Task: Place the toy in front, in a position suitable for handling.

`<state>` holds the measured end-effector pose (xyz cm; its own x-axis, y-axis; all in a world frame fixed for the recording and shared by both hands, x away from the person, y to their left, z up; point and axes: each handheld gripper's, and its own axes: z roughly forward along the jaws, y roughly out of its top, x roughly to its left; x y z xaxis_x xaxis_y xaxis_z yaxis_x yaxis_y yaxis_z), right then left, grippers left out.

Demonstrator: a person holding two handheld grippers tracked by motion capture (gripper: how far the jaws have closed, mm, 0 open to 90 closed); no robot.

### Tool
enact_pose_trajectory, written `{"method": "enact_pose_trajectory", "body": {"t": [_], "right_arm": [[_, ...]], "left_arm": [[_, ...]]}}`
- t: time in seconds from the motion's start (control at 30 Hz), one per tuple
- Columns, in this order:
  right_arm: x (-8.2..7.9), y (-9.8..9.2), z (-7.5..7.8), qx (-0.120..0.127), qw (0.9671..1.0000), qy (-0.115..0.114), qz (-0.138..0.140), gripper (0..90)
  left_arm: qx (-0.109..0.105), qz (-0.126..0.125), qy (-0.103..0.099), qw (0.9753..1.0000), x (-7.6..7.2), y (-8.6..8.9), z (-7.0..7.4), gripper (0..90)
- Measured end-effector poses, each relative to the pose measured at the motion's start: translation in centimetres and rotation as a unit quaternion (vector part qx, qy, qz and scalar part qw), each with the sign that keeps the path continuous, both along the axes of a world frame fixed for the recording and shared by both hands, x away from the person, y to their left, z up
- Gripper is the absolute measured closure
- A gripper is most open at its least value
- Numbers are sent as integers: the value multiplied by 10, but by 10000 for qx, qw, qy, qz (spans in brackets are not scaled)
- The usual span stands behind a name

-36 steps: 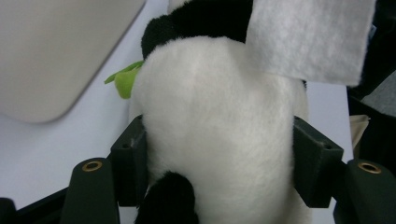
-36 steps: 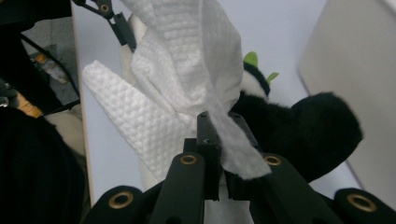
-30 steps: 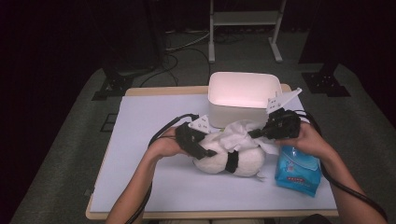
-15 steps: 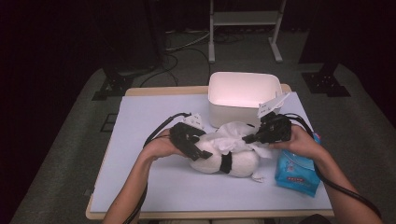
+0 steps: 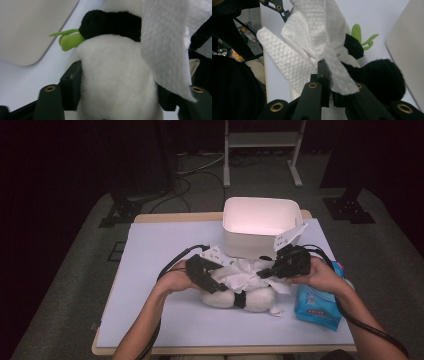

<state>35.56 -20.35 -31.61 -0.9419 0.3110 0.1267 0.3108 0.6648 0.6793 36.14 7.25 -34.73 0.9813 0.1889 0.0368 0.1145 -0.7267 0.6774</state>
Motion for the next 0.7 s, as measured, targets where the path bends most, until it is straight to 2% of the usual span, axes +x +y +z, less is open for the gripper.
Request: {"method": "enact_pose_trajectory", "body": {"t": [0.17,0.37,0.5,0.57,0.63,0.67,0.7], "right_arm": [[7,-2,9,2,9999,-104,-116,854],[21,-3,20,27,9994,-186,-282,853],[31,1,19,-43,9994,-98,-333,853],[33,7,13,-208,9994,-65,-264,853],[30,13,3,-355,9992,31,-168,854],[29,15,0,-345,9993,61,-120,855],[27,17,-1,-349,9993,54,-86,856]], "left_arm": [[-105,-102,-300,9994,1,-2,8,396],[-12,-180,-773,9968,6,-1,19,414],[-69,-171,-723,9972,8,4,17,415],[-113,-172,-679,9975,7,6,14,397],[-148,-207,-516,9983,5,9,10,340],[-122,-182,-457,9987,4,10,9,311],[-192,-150,-349,9991,3,11,8,283]]}}
